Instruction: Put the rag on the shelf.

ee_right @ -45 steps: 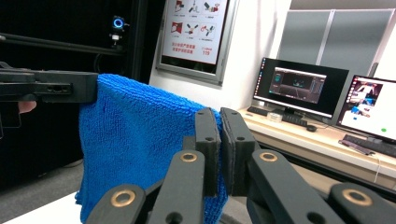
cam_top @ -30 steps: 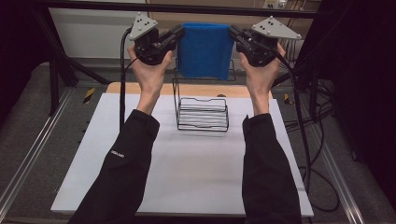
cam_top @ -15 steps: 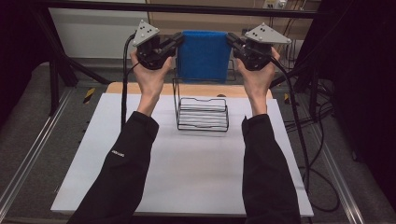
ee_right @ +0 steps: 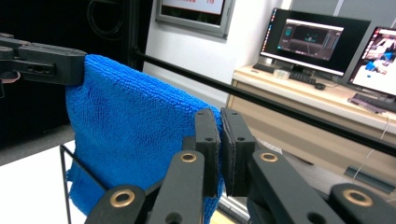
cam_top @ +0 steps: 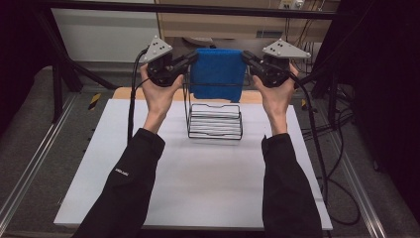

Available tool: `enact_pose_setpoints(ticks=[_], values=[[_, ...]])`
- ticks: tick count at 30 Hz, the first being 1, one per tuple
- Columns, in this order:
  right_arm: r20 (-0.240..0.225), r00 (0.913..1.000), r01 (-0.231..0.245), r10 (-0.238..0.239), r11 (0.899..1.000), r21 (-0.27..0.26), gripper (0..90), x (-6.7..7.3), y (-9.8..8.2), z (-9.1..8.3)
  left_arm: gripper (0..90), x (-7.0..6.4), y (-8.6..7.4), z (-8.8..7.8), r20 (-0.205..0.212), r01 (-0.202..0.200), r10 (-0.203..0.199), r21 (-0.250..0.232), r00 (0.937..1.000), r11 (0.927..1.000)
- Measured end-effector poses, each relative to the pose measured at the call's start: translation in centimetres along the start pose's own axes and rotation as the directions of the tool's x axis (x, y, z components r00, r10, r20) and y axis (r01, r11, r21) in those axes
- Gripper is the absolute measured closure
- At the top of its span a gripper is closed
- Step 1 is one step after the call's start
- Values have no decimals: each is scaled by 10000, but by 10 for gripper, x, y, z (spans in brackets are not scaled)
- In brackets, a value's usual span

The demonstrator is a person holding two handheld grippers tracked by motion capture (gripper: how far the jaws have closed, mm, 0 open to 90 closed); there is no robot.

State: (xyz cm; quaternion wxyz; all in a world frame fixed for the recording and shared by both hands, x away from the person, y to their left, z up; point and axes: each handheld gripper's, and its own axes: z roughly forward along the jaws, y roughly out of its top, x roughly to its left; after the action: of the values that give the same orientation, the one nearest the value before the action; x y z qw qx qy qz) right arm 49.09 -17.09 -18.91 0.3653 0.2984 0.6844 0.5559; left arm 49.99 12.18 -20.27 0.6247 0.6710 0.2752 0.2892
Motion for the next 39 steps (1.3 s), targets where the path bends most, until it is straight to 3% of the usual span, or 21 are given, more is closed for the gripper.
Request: enact_pose_setpoints(ticks=[7, 18, 25, 39], values=[[-316, 9995, -27, 34, 9998, 218, 866, 4, -7, -3, 849, 0, -7, -7, 225, 87, -93, 260, 9997, 9996], [-662, 9977, 183, -152, 9987, 469, 863, 8, -9, -13, 845, -5, -12, -15, 478, -99, 69, 625, 9988, 9980], [-953, 9950, 391, -310, 9957, 843, 862, 12, -13, -18, 840, -7, -16, -19, 615, -342, 275, 1107, 9977, 9933], [-1427, 9898, 218, -12, 9895, 1428, 856, 16, -24, -26, 817, -14, -26, -27, 897, -423, 262, 1827, 9956, 9823]])
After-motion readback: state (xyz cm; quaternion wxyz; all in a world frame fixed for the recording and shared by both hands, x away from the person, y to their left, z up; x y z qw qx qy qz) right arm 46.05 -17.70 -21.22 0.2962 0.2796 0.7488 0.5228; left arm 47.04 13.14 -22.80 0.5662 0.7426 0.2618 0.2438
